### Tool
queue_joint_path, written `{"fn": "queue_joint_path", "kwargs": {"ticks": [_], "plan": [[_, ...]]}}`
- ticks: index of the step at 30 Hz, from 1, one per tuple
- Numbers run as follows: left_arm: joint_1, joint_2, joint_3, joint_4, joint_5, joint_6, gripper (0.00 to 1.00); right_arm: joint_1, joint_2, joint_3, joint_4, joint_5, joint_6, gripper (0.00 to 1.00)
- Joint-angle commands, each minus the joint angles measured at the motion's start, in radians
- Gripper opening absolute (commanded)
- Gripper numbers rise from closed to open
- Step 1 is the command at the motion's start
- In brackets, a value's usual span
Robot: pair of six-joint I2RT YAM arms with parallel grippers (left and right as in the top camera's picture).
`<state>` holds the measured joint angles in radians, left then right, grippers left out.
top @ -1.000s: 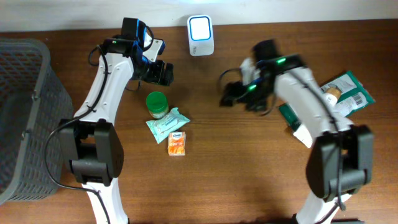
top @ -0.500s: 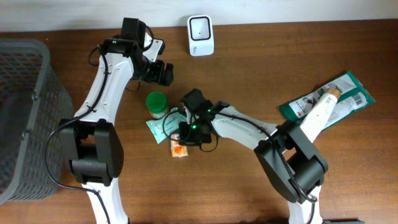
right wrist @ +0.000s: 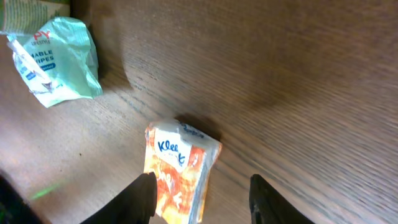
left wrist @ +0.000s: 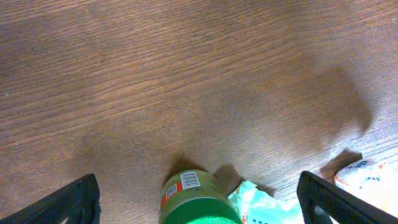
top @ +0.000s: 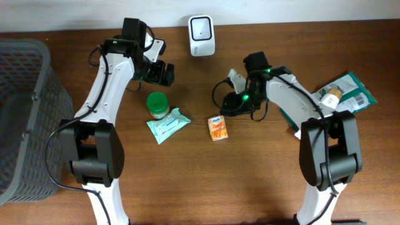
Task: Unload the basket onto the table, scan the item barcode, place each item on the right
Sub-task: 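Grasp the orange Kleenex tissue pack with the right gripper, then hold the tissue pack up to the scanner with right gripper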
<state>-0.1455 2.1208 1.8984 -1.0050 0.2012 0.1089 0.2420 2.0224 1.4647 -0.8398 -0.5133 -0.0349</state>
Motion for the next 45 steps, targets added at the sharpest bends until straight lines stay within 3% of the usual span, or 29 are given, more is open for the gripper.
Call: {"fn": "queue_joint_path", "kwargs": {"ticks": [1,5,7,8,11,13,18,20,21,24,29,32,34,36,38,40,42,45], "plan": [[0.003,0.008,0.012,0.001,0.0,0.009,0.99,0.003,0.0,-0.003,-0.062,-0.016,0.089,0.47],[0.003,0.008,0.012,0.001,0.0,0.009,0.99,0.057,0.0,-0.179,0.04,-0.085,0.247,0.46],[0.003,0.008,0.012,0.0,0.0,0.009,0.99,0.079,0.005,-0.232,0.134,-0.078,0.332,0.39],[0.003,0.008,0.012,0.001,0.0,0.009,0.99,0.08,0.009,-0.232,0.135,-0.078,0.332,0.35],[0.003,0.008,0.012,0.0,0.0,0.009,0.99,0.079,0.008,-0.232,0.141,-0.079,0.332,0.04],[0.003,0.008,0.012,0.001,0.0,0.009,0.99,0.062,-0.013,-0.212,0.141,-0.093,0.325,0.04],[0.003,0.008,0.012,0.001,0.0,0.009,0.99,-0.119,-0.155,-0.048,0.065,-0.547,0.195,0.04],[0.003,0.008,0.012,0.0,0.0,0.009,0.99,-0.235,-0.176,-0.011,0.058,-0.903,0.135,0.04],[0.003,0.008,0.012,0.001,0.0,0.009,0.99,-0.26,-0.18,-0.01,0.06,-0.959,0.135,0.04],[0.003,0.008,0.012,0.0,0.0,0.009,0.99,-0.334,-0.227,-0.01,0.055,-1.039,0.116,0.04],[0.003,0.008,0.012,0.001,0.0,0.009,0.99,-0.341,-0.505,-0.01,0.093,-0.964,0.126,0.04],[0.003,0.008,0.012,0.0,0.0,0.009,0.99,-0.325,-0.575,-0.01,0.083,-0.694,0.219,0.04],[0.003,0.008,0.012,0.001,0.0,0.009,0.99,-0.225,-0.557,0.048,-0.006,-0.341,0.233,0.04],[0.003,0.008,0.012,0.0,0.0,0.009,0.99,-0.045,-0.372,0.391,-0.246,0.137,0.183,0.04],[0.003,0.008,0.012,0.001,0.0,0.009,0.99,0.037,-0.105,0.741,-0.33,0.385,0.108,0.04],[0.003,0.008,0.012,0.001,0.0,0.009,0.99,0.094,0.168,0.971,-0.174,0.658,-0.019,0.04],[0.003,0.008,0.012,0.001,0.0,0.009,0.99,0.124,0.311,0.974,0.076,0.886,-0.14,0.04],[0.003,0.008,0.012,0.001,0.0,0.009,0.99,0.159,0.494,0.974,0.377,1.011,-0.391,0.04]]}}
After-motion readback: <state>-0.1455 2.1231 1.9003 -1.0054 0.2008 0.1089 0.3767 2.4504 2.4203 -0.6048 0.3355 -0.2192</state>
